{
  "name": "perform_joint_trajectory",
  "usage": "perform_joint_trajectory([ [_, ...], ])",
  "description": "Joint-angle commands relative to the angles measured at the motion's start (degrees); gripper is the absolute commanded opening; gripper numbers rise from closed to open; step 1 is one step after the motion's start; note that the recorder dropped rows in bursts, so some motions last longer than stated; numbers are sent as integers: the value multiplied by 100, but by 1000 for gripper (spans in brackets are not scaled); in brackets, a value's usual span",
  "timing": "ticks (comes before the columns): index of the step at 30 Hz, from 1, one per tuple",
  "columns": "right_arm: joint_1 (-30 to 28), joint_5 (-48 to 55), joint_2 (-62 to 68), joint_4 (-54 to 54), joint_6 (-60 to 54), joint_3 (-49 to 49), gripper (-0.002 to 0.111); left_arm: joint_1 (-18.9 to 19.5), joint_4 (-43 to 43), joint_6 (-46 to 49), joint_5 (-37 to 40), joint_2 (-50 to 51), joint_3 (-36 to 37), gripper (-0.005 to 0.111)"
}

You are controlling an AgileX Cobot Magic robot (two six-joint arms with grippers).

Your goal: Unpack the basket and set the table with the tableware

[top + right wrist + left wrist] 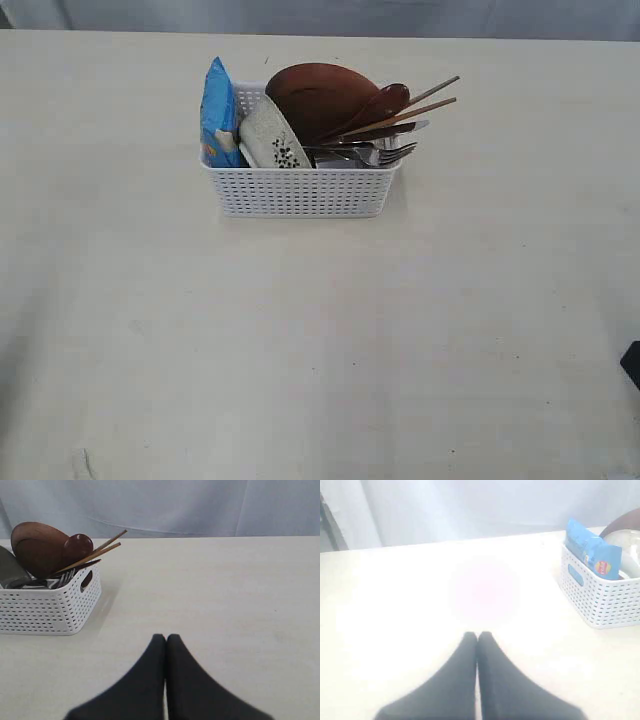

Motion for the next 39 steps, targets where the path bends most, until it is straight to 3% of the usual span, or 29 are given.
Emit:
perform_joint_trajectory([
  [1,-16,-49,-27,-60,0,14,-1,-45,-10,32,-54,-13,14,0],
  [4,-16,-49,-27,-60,0,14,-1,-45,-139,-31,-252,-13,14,0],
  [10,-16,-49,-27,-60,0,14,-1,-45,-2325,-872,-1627,-13,14,0],
  [13,-16,-49,-27,-60,0,14,-1,-45,-2336,-890,-2898,-13,14,0],
  [15,-16,-49,-27,-60,0,14,-1,-45,-2337,-1485,-4299,-13,14,0],
  [16,-16,-49,-27,-60,0,14,-1,-45,-2337,-1733,-4506,-13,14,0],
  [18,-16,-49,-27,-60,0,14,-1,-45,-2194,-2181,-4144,-13,-189,0],
  [19,-16,-49,-27,-60,0,14,-1,-45,-1767,-2226,-3160,281,-696,0],
  [22,-16,-49,-27,-60,0,14,-1,-117,-1026,-2305,-2021,1403,-1808,0],
  [24,-16,-49,-27,-60,0,14,-1,-553,-1028,-1774,-1395,2600,-2841,1],
  [26,-16,-49,-27,-60,0,14,-1,-1108,-1028,-1059,-1003,3547,-3588,9],
  [30,-16,-49,-27,-60,0,14,-1,-2429,-1080,331,-13,5455,-5013,50],
  [31,-16,-49,-27,-60,0,14,-1,-2650,-1080,478,198,5742,-5226,53],
  [35,-16,-49,-27,-60,0,14,-1,-3288,-1084,1132,1503,7223,-6434,54],
  [39,-16,-49,-27,-60,0,14,-1,-3444,-1142,1649,2858,8573,-7714,54],
])
